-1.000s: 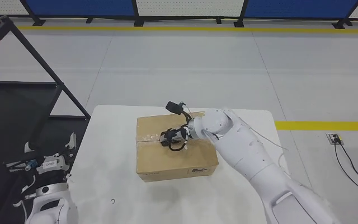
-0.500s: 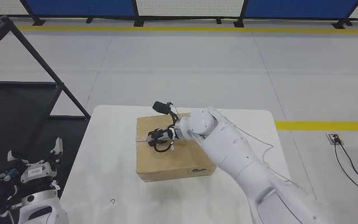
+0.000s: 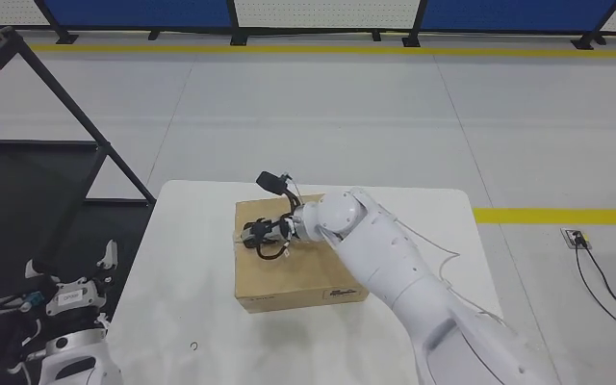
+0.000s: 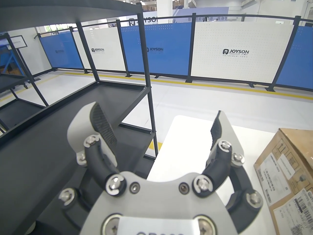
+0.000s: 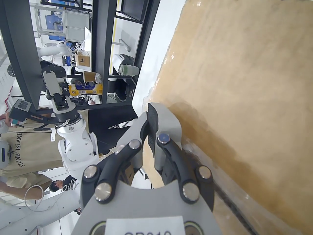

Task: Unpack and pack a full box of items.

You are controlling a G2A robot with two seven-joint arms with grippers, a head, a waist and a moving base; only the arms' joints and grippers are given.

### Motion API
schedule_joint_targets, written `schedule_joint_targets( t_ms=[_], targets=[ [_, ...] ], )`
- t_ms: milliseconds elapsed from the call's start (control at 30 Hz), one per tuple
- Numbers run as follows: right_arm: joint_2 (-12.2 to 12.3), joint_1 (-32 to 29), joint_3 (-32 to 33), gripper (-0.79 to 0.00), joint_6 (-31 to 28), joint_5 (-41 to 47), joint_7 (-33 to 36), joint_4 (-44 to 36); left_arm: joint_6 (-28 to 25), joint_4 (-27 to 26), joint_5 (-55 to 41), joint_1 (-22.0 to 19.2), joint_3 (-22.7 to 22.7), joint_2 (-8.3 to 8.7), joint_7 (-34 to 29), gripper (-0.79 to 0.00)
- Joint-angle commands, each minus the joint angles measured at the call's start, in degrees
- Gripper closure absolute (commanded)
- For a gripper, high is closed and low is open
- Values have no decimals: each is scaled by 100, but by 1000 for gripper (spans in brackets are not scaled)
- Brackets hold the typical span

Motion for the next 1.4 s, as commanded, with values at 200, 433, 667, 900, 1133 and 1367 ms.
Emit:
schedule_joint_targets(
  t_ms=[200,433,667,900,1133,1367],
  targets=[
    [287,296,714,0,-1210,894,204,555,-84,-92,48,-7,264,-13,165,-785],
    [830,347,1420,0,-2394,1774,826,919,-76,-94,156,-127,546,-26,282,-785],
    [1487,-9,1953,0,-2887,2202,519,429,64,-81,336,-273,806,-41,281,-785],
    [2263,-906,2622,-785,-2940,2250,466,-957,262,-181,480,-368,1078,-66,196,-785],
    [2263,-905,2622,-517,-2940,2249,466,-955,380,-243,569,-414,1215,-79,145,-784],
    [2262,-906,2622,-757,-2940,2250,466,-957,376,-241,565,-412,1210,-79,147,-785]
  ],
)
